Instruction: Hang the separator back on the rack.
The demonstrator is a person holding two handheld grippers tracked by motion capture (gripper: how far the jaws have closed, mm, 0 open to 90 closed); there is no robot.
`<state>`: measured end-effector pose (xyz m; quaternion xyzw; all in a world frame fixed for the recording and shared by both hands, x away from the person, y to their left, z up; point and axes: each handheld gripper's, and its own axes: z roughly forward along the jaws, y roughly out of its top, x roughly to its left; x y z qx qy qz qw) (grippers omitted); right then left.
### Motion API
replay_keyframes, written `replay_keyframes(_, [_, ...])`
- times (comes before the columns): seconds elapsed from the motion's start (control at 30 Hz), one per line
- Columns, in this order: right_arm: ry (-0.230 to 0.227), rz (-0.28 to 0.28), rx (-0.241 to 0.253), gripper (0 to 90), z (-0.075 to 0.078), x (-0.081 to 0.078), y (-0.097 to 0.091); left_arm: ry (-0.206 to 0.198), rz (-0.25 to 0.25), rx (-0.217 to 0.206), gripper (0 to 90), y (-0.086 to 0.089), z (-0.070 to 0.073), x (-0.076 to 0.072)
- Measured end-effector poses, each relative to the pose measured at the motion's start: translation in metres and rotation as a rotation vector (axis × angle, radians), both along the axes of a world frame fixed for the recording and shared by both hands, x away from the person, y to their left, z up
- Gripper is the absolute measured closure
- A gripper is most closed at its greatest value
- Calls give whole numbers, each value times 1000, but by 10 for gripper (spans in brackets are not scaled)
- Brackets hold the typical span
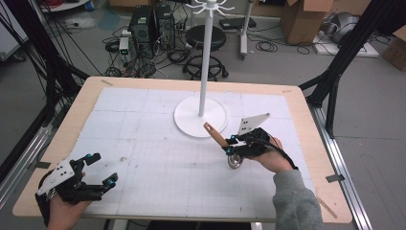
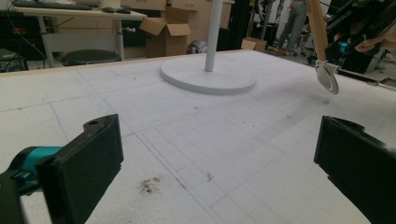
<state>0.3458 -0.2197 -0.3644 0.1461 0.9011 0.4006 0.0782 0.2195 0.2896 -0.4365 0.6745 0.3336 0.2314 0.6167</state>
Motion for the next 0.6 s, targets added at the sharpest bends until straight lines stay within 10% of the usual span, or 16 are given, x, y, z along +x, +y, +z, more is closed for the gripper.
replay_keyframes(0.6, [-11, -25, 130, 695, 12, -6, -24, -2, -2, 1, 17, -3, 1, 1])
